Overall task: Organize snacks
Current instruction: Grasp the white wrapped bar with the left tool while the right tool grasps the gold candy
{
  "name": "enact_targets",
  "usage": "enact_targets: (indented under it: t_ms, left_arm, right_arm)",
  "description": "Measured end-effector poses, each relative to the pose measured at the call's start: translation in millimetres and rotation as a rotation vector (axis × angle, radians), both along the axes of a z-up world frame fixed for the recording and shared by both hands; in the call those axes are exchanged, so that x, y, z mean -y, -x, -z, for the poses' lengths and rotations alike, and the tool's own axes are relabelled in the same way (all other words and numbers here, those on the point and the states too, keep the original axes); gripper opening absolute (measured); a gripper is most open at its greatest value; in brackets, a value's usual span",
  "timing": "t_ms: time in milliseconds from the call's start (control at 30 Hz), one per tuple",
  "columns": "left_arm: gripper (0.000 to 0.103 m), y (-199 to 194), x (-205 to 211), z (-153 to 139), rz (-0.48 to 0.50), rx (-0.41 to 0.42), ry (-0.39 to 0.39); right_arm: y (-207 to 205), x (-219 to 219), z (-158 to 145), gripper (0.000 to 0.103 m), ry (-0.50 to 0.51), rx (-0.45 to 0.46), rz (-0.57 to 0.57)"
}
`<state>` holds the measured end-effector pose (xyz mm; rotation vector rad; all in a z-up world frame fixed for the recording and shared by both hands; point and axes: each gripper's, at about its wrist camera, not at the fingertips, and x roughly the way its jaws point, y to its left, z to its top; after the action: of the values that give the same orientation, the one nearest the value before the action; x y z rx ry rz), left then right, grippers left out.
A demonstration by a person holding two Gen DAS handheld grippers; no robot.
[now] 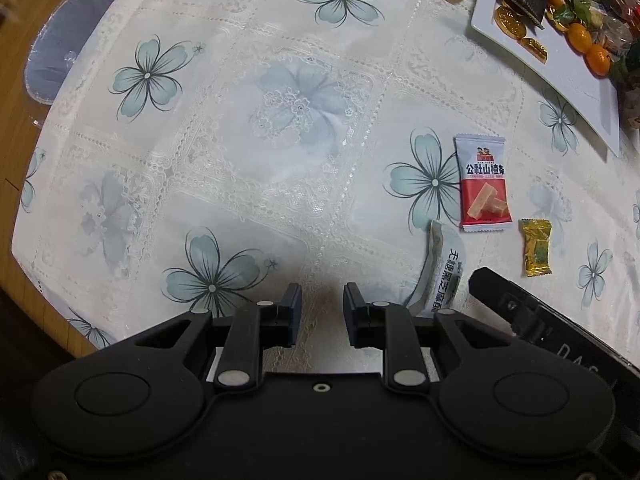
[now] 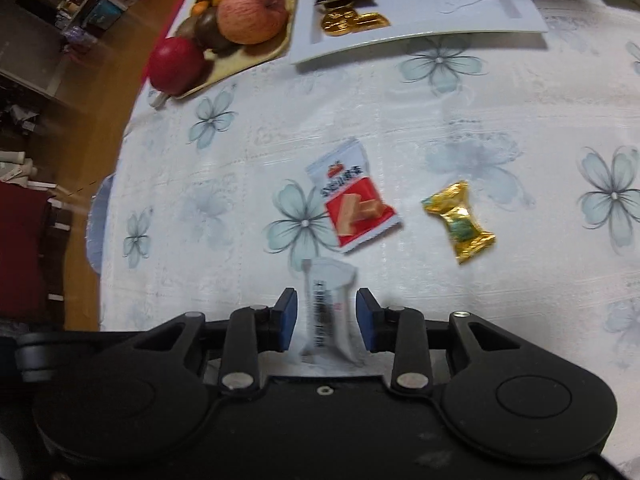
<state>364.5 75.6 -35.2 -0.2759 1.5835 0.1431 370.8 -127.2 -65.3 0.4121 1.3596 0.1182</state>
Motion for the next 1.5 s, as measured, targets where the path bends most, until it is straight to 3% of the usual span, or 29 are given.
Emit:
enact_targets:
  t_ms: [167,400,500,733,967,1100,1167,1233,1500]
  left_arm:
    - [0.032,-1.1,12.1,2.3,0.03,0.005,0.015]
    - [0.032,-5.4,40.5,16.9,0.092,0.002,0.076]
    - [0.032,-6.6,53.6,22.5,0.115,0.001,0.056]
    - [0.032,-4.7,76.2,27.0,0.19,0.03,-0.025]
    - [0.032,-3.1,66.6,15.8,0.151,0.052,0.027]
    - [0.032,-1.3,58.2,7.7,0.149,0.075,0.051]
    - [0.032,0.1,59.7,7.0,0.155,0.078,0.054]
    - [0.032,2.4,60.8,6.8,0.164,0.077,0.053]
    - [0.032,1.7,80.1,18.8,0.201,0.078,0.028]
  right_arm:
    - [-2.5,31.4,6.4,0.036,-0.043,-0.067,0.076]
    - [-9.2,59.6,-12.1,0.036,0.082,0.007,0.155]
    - [-17.0,65.3,-16.3,0.036,0.139,0.042,0.176]
    - [-30.0,54.6,6.6,0.039,0.196,0.007,0.128]
    - [-32.6,34.4,19.1,0.038,0.318,0.027,0.075]
    - [-32.9,32.5,26.4,0.037,0.314,0.006,0.059]
    - [-32.8,33.2,29.1,0.026,0.313,-0.001,0.056]
    - [-32.5,35.0,29.0,0.022,0.304,-0.008,0.055]
    - [-28.9,57.9,15.7,0.02,0.221,-0.035,0.12]
